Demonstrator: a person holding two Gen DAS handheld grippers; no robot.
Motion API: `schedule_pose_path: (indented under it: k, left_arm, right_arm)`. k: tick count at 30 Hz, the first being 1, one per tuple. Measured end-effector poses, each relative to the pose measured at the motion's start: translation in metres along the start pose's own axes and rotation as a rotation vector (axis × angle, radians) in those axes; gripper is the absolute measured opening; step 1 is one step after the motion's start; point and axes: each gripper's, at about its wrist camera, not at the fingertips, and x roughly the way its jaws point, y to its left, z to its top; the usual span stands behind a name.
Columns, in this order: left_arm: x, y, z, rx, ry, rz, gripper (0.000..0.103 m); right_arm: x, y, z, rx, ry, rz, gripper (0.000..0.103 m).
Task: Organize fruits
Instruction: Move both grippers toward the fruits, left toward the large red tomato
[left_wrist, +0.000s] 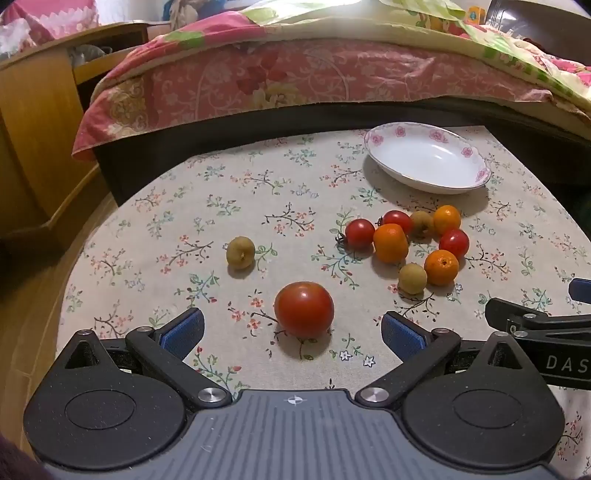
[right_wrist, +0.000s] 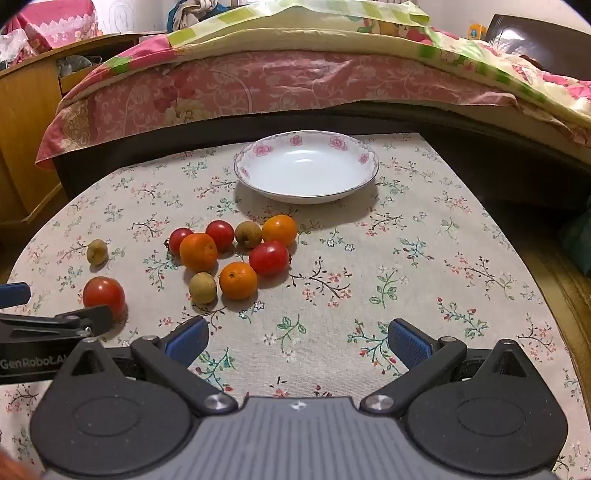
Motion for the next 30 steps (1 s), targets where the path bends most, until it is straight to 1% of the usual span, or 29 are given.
schedule_pose_path:
  k: [6, 7, 11, 13, 30]
  left_arm:
    - [-0.003, 0.001, -0.002, -0.004, 0.006, -0.005, 0.103]
    - [0.005, 0.001, -0.006, -0.002, 0.006, -0.003, 0.103]
    - [0.003, 0.000, -0.011, 0.000, 0.004, -0.001, 0.103]
    - [0.007, 0.001, -0.005, -0.004, 0.024, 0.002, 0.103]
    - [0.015, 0.008, -0.004, -0.019, 0.032, 0.000, 0.103]
  right_arm:
    - [0.002, 0.000, 0.001, 0.000, 0.000, 0.002, 0.103]
    - [0.001, 0.000, 0.002, 0.000, 0.000, 0.003, 0.103]
    - [0.005, 0.003, 0.000, -0.002, 0.001, 0.006, 0.103]
    - [0.006, 0.003, -0.001, -0.003, 0.002, 0.007, 0.103]
    - [0.018, 0.009, 0.005, -0.017, 0.018, 0.054, 0.102]
